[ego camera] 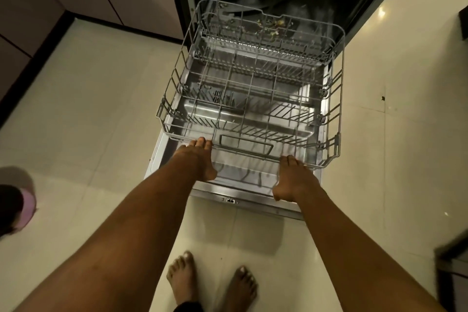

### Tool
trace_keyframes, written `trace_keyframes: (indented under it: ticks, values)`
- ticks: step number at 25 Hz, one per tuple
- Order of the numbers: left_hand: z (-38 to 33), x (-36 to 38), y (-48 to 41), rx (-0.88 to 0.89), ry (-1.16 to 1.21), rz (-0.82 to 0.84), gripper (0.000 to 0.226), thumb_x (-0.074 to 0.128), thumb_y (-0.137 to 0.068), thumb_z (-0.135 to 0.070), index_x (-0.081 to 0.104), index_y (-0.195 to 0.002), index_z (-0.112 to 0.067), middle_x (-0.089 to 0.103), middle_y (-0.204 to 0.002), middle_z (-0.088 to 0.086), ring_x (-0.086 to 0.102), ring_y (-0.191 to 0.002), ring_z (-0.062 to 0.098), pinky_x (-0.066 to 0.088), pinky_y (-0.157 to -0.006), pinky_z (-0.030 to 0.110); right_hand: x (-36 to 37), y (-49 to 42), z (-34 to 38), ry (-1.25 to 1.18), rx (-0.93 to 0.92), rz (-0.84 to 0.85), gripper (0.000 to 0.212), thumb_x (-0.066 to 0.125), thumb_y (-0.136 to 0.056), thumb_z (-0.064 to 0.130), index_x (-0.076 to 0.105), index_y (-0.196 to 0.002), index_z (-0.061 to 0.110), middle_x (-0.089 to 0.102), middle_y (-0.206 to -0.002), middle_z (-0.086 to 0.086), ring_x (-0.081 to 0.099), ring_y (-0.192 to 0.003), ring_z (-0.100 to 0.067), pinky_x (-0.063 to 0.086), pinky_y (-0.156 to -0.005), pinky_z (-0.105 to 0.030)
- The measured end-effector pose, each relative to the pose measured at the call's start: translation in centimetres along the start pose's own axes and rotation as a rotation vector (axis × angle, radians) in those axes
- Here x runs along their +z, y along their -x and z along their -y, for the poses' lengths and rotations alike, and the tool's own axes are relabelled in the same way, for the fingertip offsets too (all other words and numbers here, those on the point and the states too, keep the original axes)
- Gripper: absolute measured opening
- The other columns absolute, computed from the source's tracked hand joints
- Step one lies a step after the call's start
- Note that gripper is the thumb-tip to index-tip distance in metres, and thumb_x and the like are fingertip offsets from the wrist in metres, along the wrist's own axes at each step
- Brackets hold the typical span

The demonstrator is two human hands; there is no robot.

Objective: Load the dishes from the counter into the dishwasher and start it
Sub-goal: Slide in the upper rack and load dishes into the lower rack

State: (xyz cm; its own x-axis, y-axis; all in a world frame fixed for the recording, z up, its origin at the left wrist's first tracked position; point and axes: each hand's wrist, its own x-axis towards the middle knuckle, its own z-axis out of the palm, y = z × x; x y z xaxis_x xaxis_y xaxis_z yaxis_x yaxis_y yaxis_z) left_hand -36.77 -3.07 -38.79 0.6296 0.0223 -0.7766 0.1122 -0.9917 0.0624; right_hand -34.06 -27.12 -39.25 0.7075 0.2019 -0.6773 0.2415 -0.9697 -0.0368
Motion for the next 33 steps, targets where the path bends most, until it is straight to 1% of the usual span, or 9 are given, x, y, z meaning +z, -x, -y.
trace_keyframes:
  ticks: [3,6,8,11,18,23,26,29,33]
  values:
    - [0.3,0.4,0.3,-0.020,0.030,0.055,0.093,0.052,-0.094,-0.037,-0.012,-0.156,-0.012,-0.016,-0.163,0.010,-0.007,-0.151,0.031,0.011,-0.122,0.048,0.8,0.4,0.4,-0.013,0.016,0.071,0.107,0.069,-0.082,0.032,-0.006,-0.154,0.008,-0.008,-0.162,-0.013,0.002,-0.149,-0.030,0.013,-0.120,-0.040]
    - [0.5,1.0,1.2,-0.004,-0.005,0.049,0.090,0.050,-0.096,-0.030,-0.016,-0.154,-0.009,-0.020,-0.162,0.013,-0.010,-0.150,0.032,0.009,-0.122,0.049,1.2,1.2,0.6,-0.029,0.058,0.056,0.100,0.062,-0.088,0.029,-0.011,-0.153,0.007,-0.016,-0.161,-0.012,-0.008,-0.149,-0.029,0.006,-0.122,-0.042]
    - [0.5,1.0,2.4,-0.018,-0.020,0.003,0.089,0.049,-0.097,-0.028,-0.017,-0.154,-0.008,-0.019,-0.161,0.014,-0.010,-0.150,0.032,0.006,-0.122,0.048,0.9,2.3,1.6,-0.066,0.057,-0.018,0.096,0.059,-0.090,0.027,-0.010,-0.153,0.007,-0.014,-0.161,-0.013,-0.009,-0.149,-0.030,0.004,-0.122,-0.042]
    - [0.2,-0.7,3.6,-0.010,-0.034,-0.046,0.087,0.047,-0.098,-0.028,-0.017,-0.153,-0.008,-0.020,-0.161,0.014,-0.013,-0.150,0.031,0.000,-0.121,0.047,-0.9,3.5,3.8,-0.109,0.052,-0.141,0.097,0.060,-0.091,0.029,-0.011,-0.153,0.008,-0.013,-0.161,-0.014,-0.010,-0.149,-0.030,0.002,-0.122,-0.041]
    - [-0.6,-7.6,7.0,0.006,-0.068,-0.200,0.084,0.044,-0.098,-0.023,-0.017,-0.153,-0.009,-0.020,-0.161,0.014,-0.015,-0.149,0.031,-0.004,-0.120,0.048,-7.4,6.0,5.9,-0.142,0.029,-0.241,0.094,0.057,-0.093,0.034,-0.010,-0.153,0.007,-0.012,-0.161,-0.013,-0.010,-0.149,-0.030,0.001,-0.122,-0.041]
    - [-1.7,-10.9,15.1,-0.047,0.040,-0.345,0.084,0.043,-0.099,-0.026,-0.020,-0.153,-0.011,-0.024,-0.160,0.011,-0.019,-0.148,0.031,-0.008,-0.119,0.047,-12.6,11.2,6.3,-0.149,0.004,-0.330,0.088,0.054,-0.095,0.032,-0.008,-0.154,0.010,-0.011,-0.161,-0.012,-0.011,-0.148,-0.030,-0.004,-0.119,-0.041]
    - [-2.8,-13.1,21.1,-0.062,0.055,-0.381,0.084,0.042,-0.099,-0.027,-0.020,-0.153,-0.012,-0.024,-0.160,0.011,-0.019,-0.148,0.031,-0.009,-0.118,0.048,-16.3,16.3,6.6,-0.152,-0.012,-0.399,0.087,0.054,-0.094,0.032,-0.006,-0.154,0.011,-0.010,-0.162,-0.011,-0.009,-0.149,-0.030,-0.003,-0.119,-0.040]
    - [-4.0,-15.3,26.5,-0.052,0.058,-0.385,0.082,0.042,-0.099,-0.027,-0.018,-0.153,-0.011,-0.022,-0.161,0.012,-0.018,-0.149,0.032,-0.008,-0.118,0.050,-19.3,21.5,7.0,-0.158,-0.019,-0.387,0.087,0.053,-0.096,0.036,-0.006,-0.154,0.011,-0.011,-0.162,-0.011,-0.009,-0.149,-0.029,0.000,-0.122,-0.041]
    - [-5.8,-17.7,32.3,-0.030,0.064,-0.451,0.080,0.043,-0.100,-0.027,-0.013,-0.155,-0.013,-0.017,-0.162,0.013,-0.015,-0.149,0.033,-0.006,-0.119,0.051,-22.5,26.9,6.7,-0.134,-0.065,-0.439,0.086,0.051,-0.096,0.042,-0.004,-0.154,0.011,-0.008,-0.162,-0.011,-0.009,-0.149,-0.029,0.001,-0.122,-0.042]
